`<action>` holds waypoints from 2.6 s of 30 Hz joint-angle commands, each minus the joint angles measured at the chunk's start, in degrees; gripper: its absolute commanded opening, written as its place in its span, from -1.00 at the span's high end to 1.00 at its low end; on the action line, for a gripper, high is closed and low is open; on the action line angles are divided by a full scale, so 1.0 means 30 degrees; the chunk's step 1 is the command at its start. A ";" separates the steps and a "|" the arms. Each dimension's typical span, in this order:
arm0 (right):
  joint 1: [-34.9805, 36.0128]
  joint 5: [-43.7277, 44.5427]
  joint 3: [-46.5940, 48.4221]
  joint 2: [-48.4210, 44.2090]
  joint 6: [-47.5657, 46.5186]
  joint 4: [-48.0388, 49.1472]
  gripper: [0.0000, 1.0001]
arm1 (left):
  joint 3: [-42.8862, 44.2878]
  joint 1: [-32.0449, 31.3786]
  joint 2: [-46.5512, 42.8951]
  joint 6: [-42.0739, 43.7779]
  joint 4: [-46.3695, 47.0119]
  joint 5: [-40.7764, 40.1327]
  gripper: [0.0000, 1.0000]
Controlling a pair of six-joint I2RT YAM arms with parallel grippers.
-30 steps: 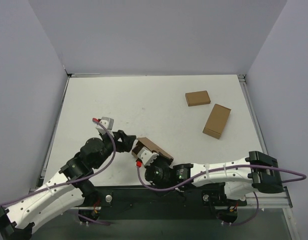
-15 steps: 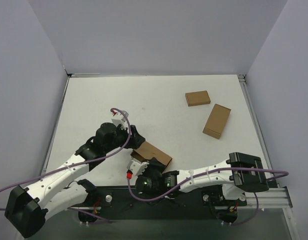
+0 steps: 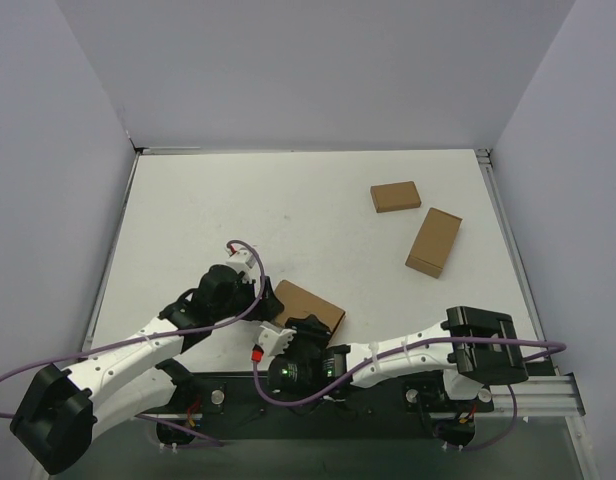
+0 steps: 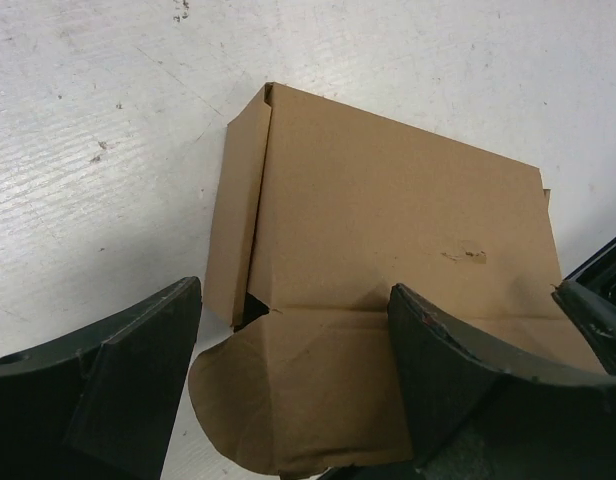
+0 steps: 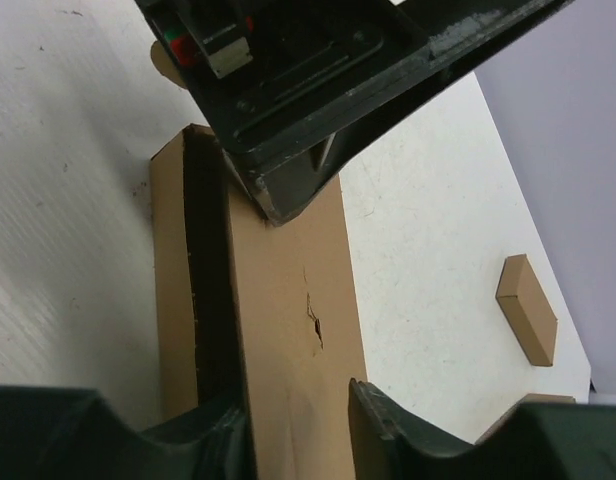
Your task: Fold the paper box
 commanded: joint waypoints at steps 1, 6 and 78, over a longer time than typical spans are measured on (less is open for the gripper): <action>0.0244 0.0361 0.0921 -0.0440 0.0963 -0.1545 0.03 | -0.0138 0.0054 -0.0055 0.0218 0.0669 -0.0468 -0.66; 0.0566 -0.0781 0.1126 -0.2134 0.2516 -0.2977 -0.29 | -0.0343 0.0054 0.0150 0.0424 0.0842 -0.0645 -0.54; -0.8545 -1.0307 -0.5969 -0.9316 1.4067 -0.2158 -0.40 | -0.1487 0.1138 0.1324 0.0308 0.4742 -0.1114 -0.34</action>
